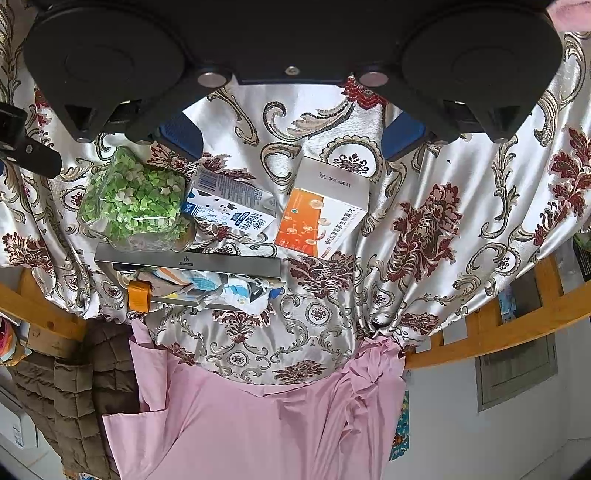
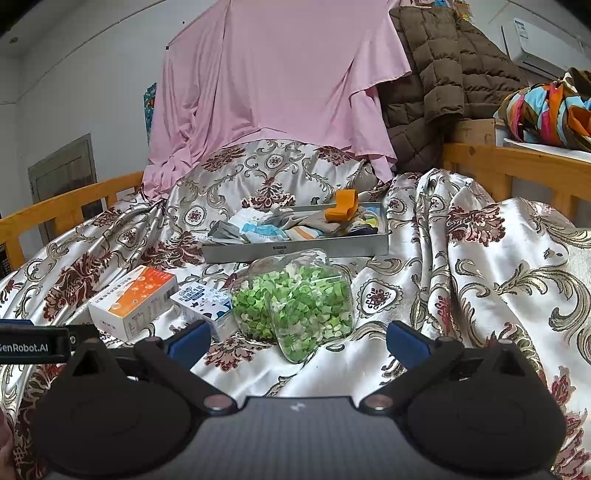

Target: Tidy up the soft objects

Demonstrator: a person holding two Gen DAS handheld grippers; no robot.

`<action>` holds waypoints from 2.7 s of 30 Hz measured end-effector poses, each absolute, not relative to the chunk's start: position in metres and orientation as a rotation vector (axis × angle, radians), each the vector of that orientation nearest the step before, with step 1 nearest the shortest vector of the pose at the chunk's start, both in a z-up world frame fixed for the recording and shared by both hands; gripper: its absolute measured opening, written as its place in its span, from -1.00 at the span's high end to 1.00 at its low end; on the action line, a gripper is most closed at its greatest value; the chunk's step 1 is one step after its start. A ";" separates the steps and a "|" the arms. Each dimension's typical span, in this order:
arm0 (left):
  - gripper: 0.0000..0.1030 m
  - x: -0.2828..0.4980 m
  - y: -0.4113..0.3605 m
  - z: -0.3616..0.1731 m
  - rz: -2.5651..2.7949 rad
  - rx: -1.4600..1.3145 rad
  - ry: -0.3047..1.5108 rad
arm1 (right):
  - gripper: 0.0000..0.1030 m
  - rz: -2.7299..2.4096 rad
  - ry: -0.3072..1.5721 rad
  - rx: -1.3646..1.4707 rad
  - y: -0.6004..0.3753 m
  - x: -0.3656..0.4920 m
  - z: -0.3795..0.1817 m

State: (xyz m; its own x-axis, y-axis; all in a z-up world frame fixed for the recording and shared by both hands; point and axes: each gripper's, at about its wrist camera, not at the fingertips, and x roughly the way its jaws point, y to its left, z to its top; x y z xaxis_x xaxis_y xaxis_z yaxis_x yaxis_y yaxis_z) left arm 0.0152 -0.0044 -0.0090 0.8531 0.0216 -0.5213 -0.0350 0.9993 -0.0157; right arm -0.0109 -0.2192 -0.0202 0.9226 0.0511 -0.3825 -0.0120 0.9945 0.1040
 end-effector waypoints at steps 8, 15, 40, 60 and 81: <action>-0.99 0.014 -0.005 -0.009 0.028 -0.011 0.545 | -1.00 0.032 0.392 0.100 -0.219 -0.012 -0.020; -0.99 0.014 -0.004 -0.009 0.030 -0.003 0.546 | -1.00 0.033 0.393 0.099 -0.220 -0.011 -0.019; -0.99 0.013 -0.004 -0.009 0.032 -0.001 0.544 | -1.00 0.040 0.408 0.101 -0.218 -0.011 -0.020; -0.99 0.014 -0.002 -0.009 0.029 0.001 0.547 | -1.00 0.040 0.406 0.099 -0.217 -0.011 -0.020; -0.99 0.014 -0.002 -0.011 0.031 0.007 0.553 | -1.00 0.043 0.411 0.097 -0.217 -0.011 -0.021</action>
